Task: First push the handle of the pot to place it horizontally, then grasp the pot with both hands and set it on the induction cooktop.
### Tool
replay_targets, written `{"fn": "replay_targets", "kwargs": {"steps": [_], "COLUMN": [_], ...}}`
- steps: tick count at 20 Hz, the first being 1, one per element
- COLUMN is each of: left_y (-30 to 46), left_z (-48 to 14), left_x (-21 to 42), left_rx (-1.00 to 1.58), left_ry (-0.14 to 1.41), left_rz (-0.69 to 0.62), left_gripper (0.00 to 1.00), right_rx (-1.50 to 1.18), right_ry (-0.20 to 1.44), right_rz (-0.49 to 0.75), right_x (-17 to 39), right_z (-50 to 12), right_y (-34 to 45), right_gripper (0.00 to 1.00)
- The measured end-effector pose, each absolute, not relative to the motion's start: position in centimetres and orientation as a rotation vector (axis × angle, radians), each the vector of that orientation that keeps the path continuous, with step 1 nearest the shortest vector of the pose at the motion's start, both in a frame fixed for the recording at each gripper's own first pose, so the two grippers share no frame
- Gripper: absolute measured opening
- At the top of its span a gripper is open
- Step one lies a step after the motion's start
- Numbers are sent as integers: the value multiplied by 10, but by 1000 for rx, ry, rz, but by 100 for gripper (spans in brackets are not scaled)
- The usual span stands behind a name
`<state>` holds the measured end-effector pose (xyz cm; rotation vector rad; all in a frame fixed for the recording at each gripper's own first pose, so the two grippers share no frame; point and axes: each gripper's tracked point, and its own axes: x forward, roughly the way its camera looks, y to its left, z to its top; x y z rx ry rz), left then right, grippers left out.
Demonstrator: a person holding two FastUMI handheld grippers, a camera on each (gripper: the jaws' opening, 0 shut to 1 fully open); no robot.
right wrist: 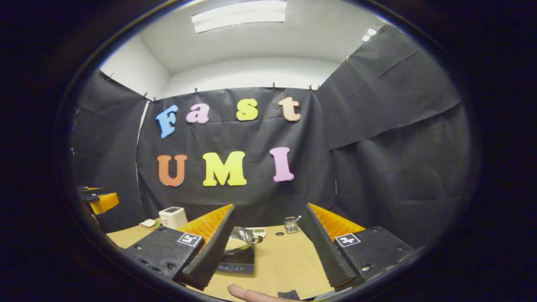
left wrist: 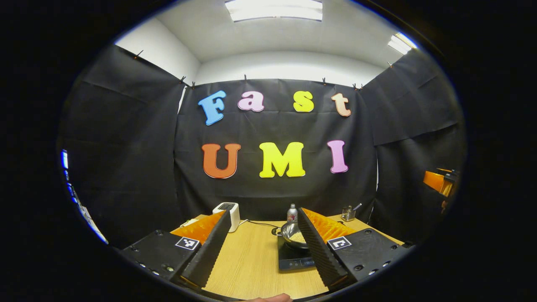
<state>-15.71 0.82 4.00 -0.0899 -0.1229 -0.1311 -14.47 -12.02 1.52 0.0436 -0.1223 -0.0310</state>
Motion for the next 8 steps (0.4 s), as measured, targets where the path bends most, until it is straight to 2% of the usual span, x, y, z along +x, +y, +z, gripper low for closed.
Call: {"fn": "replay_targets", "kwargs": {"steps": [4,8], "left_y": [4,-8], "left_z": [35,30], "left_x": [-149,-140], "left_rx": [-79,-86], "left_ry": [-117,-116], "left_rz": [-126,-141], "left_gripper": [95,95], "right_rx": [33,12], "right_ry": [-168,-170], "right_rz": [7,-17], "right_x": [-141,-127], "right_z": [16,7], "right_y": [-119,-127], "right_gripper": [100,100]}}
